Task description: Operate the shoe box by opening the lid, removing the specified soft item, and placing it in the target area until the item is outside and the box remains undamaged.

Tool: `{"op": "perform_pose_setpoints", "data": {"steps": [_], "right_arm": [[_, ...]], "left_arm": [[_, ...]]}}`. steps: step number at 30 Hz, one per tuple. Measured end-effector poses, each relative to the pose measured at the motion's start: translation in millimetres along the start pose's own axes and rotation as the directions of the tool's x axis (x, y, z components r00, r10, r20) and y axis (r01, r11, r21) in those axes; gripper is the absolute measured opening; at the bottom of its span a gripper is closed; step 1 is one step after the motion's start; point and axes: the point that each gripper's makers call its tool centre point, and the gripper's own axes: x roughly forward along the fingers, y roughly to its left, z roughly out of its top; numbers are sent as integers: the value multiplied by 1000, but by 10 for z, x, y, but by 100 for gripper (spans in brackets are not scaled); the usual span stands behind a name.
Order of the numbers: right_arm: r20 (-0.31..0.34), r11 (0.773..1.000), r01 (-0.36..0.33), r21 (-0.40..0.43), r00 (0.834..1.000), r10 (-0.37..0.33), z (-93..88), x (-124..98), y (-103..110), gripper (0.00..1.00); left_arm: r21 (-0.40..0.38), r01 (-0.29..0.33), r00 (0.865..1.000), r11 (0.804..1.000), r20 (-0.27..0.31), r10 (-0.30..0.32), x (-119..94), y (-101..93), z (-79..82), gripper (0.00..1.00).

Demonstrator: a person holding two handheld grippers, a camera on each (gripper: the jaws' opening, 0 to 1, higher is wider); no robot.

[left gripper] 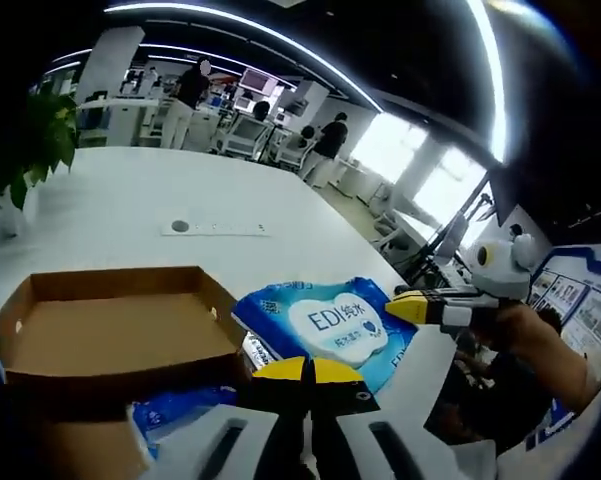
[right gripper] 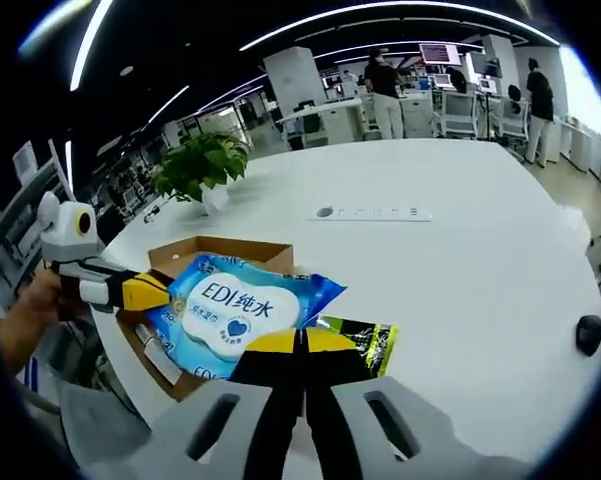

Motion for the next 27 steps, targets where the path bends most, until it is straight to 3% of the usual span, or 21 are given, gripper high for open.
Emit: {"op": "perform_pose_setpoints", "data": {"steps": [11,18,26,27], "right_arm": [[-14,996,85,36,996,-85,-130,-88,-448,0],[-45,994,98,43,994,-96,-261,19,-568,0],[-81,995,93,26,993,-91,-404,303,-638,0],[-90,995,93,21,992,-90,-430,396,-728,0]], "left_arm": [[37,47,998,998,-44,-45,445,-207,-3,0],[44,42,995,998,-95,-38,634,-115,-88,0],[93,-12,987,996,-156,26,786,84,-202,0],[98,-17,986,995,-162,33,800,105,-214,0]]}}
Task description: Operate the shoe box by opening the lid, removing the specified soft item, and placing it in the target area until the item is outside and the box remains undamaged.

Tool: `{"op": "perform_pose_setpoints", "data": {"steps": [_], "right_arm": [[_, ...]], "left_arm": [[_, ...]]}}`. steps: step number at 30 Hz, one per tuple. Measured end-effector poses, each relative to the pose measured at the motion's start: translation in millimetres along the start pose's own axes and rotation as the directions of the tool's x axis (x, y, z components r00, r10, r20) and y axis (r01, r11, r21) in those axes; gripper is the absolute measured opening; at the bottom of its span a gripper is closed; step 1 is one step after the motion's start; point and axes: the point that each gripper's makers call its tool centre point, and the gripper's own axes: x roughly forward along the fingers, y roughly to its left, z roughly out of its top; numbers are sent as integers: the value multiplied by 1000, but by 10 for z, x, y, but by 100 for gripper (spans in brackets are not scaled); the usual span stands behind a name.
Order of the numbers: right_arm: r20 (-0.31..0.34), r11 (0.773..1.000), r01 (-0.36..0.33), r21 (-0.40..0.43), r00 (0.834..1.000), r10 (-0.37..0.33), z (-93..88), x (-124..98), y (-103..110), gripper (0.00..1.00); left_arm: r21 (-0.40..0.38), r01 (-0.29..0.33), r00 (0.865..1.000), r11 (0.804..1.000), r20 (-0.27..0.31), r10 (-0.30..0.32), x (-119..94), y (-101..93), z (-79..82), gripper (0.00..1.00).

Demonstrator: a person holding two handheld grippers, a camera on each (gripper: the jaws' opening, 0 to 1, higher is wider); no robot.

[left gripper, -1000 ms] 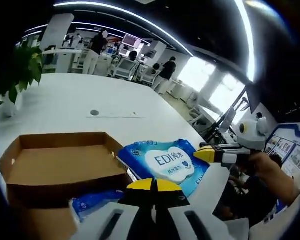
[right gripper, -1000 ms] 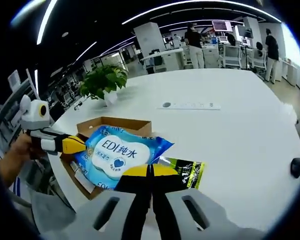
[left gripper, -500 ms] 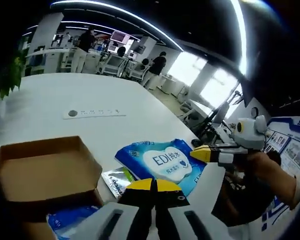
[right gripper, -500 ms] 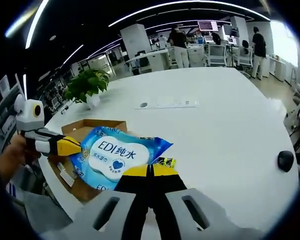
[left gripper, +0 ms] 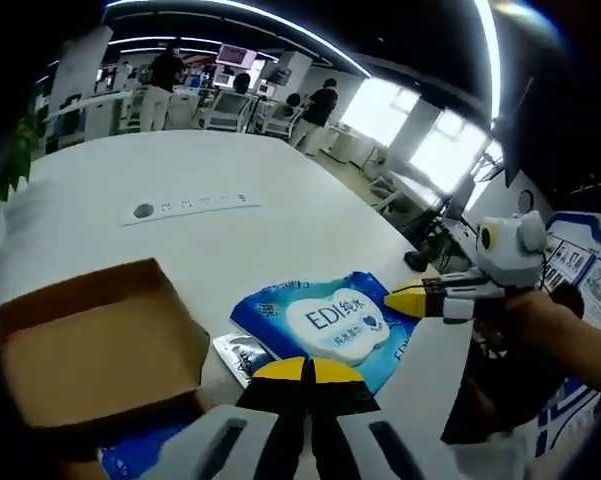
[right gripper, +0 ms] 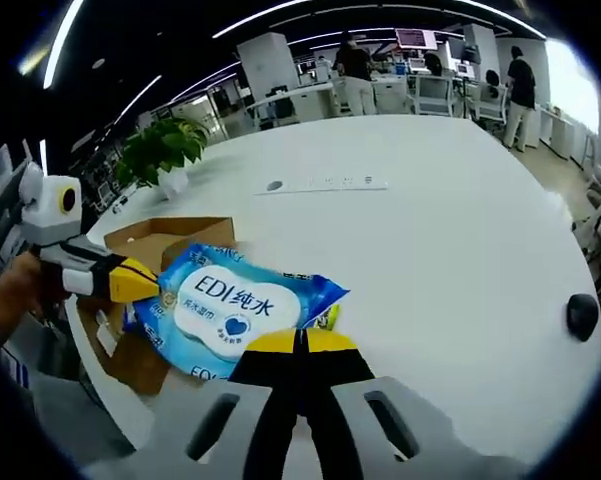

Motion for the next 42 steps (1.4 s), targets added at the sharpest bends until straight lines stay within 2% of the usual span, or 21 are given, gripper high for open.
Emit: {"op": "perform_pose_setpoints", "data": {"steps": [5,11,17,23,25,26,28,30,31,37,42], "right_arm": [[-15,1000,6,5,1000,-6,-55,200,-77,0],[-34,1000,25,10,999,-25,-144,341,-107,0],[-58,999,46,-5,997,-47,-260,426,-103,0],[-57,999,52,7,997,-51,-305,458,-111,0],[-60,998,56,6,997,-56,-320,469,-110,0],[-58,998,61,4,996,-61,-317,465,-113,0],[-62,998,64,18,996,-62,-315,465,-120,0],[-58,997,69,21,996,-68,-309,456,-128,0],[-58,997,77,18,995,-76,-310,457,-146,0],[-42,992,117,48,993,-115,-296,480,-214,0],[-39,992,116,59,993,-113,-325,459,-183,0]], "left_arm": [[24,-35,999,999,-34,36,101,91,-57,0],[108,-69,994,992,-72,77,168,125,-108,0],[155,-89,990,984,-97,104,218,165,-169,0],[187,-104,987,977,-106,125,243,212,-265,0],[182,-107,985,978,-118,129,260,235,-312,0],[177,-103,981,979,-144,129,264,237,-365,0],[165,-116,982,979,-129,138,243,249,-370,0],[171,-110,979,979,-152,136,235,242,-422,1],[191,-103,982,976,-138,130,236,218,-411,2],[220,-77,978,973,-172,116,216,128,-493,6],[248,-75,982,966,-149,115,134,113,-475,12]]}}
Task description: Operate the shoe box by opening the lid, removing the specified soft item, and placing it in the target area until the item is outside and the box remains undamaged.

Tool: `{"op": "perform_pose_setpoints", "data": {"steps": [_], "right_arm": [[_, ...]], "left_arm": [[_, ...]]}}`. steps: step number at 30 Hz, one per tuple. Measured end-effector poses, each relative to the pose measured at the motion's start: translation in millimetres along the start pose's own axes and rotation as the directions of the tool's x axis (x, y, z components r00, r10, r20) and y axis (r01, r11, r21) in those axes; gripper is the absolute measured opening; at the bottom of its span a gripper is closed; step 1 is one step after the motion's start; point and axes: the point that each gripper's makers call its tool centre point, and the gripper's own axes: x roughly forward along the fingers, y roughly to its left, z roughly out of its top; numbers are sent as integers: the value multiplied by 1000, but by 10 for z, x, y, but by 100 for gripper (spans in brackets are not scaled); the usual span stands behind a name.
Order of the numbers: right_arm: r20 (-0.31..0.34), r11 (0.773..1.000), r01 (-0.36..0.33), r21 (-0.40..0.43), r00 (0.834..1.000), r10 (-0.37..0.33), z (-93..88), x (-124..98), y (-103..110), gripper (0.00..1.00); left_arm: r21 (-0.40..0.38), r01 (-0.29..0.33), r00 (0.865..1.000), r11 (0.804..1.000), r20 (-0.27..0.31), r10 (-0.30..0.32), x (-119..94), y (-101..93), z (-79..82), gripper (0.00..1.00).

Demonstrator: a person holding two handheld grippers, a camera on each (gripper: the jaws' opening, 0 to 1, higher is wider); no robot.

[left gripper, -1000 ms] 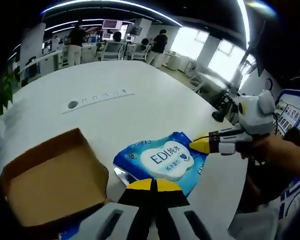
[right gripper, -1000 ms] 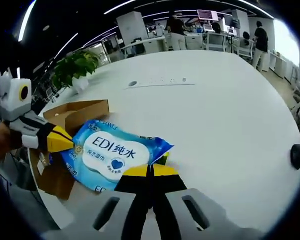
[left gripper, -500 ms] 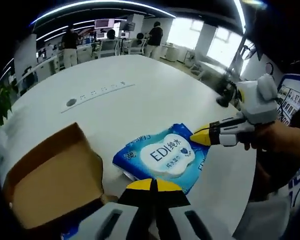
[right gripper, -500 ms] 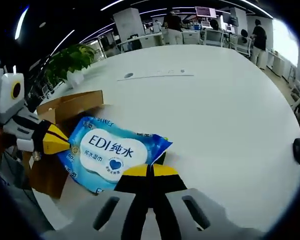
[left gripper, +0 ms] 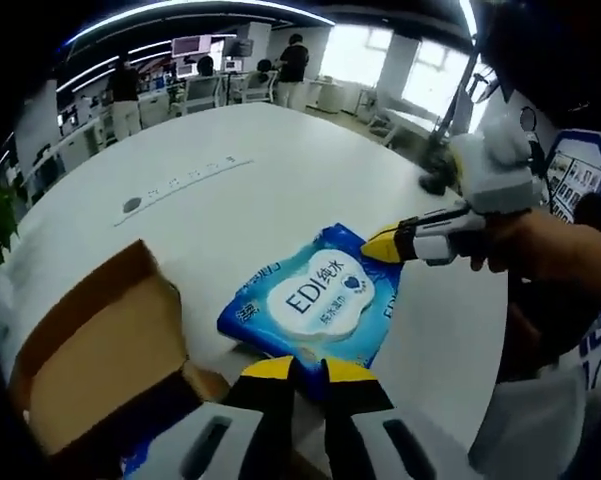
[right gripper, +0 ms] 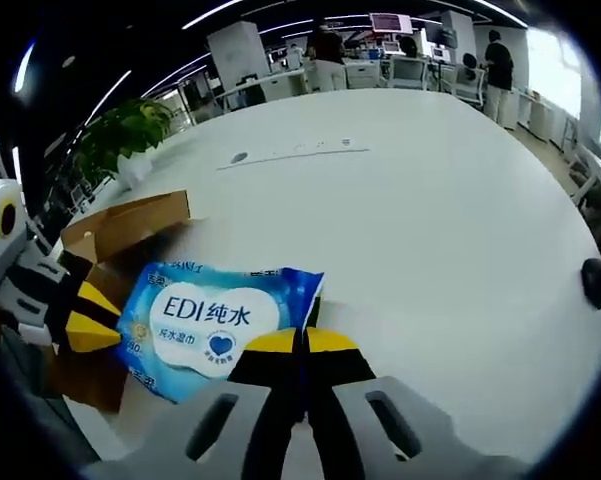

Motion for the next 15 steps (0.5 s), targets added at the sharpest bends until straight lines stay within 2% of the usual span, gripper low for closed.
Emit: {"op": "perform_pose_setpoints", "data": {"steps": [8,15], "right_arm": [[6,1000,-12,6,1000,12,-19,-64,25,0],[37,998,-4,-63,999,6,34,-210,11,4]], "left_arm": [[-33,37,997,999,75,-34,-222,-55,140,18],[-35,24,995,999,96,-21,-397,22,94,21]]}}
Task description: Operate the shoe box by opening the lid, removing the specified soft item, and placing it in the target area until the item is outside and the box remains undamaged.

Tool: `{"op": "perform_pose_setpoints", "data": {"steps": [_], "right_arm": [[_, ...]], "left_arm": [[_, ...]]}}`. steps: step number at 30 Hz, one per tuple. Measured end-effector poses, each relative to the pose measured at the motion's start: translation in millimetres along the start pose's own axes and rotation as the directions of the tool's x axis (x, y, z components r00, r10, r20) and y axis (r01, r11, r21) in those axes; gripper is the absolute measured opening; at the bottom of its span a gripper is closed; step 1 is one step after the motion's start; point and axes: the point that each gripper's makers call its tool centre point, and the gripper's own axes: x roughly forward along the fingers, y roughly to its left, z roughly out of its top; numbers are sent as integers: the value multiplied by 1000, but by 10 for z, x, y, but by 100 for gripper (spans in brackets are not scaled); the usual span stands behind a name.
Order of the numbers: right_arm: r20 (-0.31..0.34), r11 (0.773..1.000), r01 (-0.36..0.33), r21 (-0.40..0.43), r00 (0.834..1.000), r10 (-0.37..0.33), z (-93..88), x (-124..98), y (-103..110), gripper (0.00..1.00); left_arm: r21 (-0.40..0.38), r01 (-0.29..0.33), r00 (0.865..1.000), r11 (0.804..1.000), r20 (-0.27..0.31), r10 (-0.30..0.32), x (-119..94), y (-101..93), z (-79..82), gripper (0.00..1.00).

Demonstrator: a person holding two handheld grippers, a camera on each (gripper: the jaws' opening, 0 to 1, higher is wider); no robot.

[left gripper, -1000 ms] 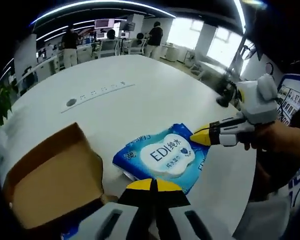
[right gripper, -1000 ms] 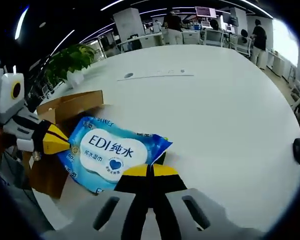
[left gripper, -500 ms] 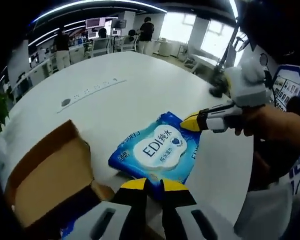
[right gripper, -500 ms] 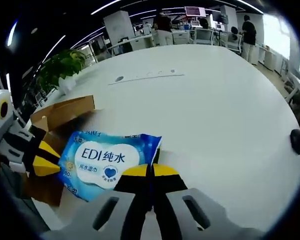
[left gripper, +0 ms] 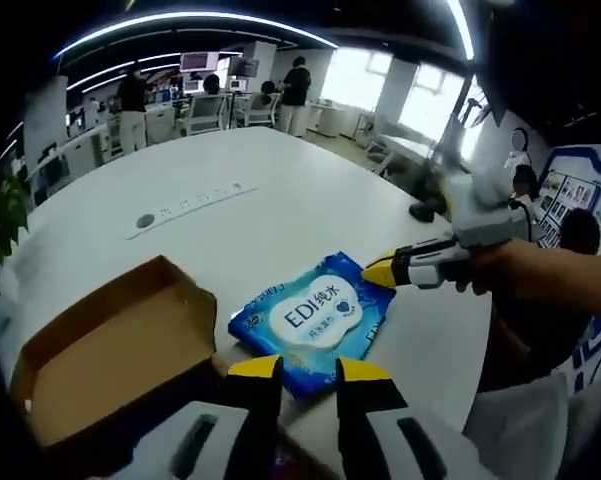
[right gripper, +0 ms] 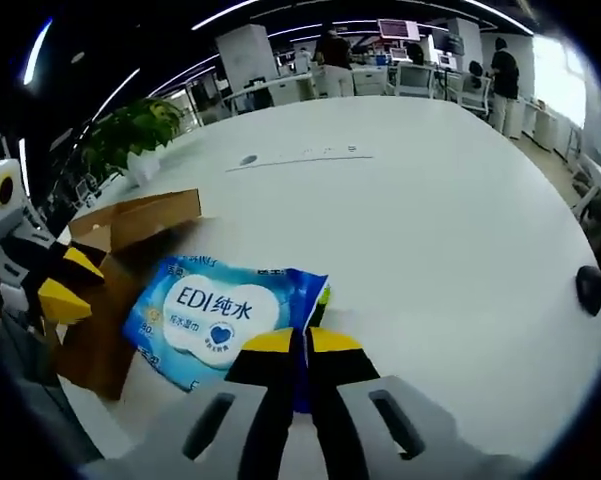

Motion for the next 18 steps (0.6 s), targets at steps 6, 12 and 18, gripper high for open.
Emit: {"op": "perform_pose_setpoints", "data": {"steps": [6,12,18], "right_arm": [[21,998,-24,-61,999,25,103,-132,75,11],[3,983,-54,-176,998,56,160,-257,214,20],[-18,960,-109,-258,994,108,204,-385,448,27]], "left_arm": [[-12,-18,1000,1000,20,19,-195,108,-19,25],[28,-54,998,998,25,54,-410,242,-83,30],[27,-90,996,996,30,89,-628,434,-167,31]]}}
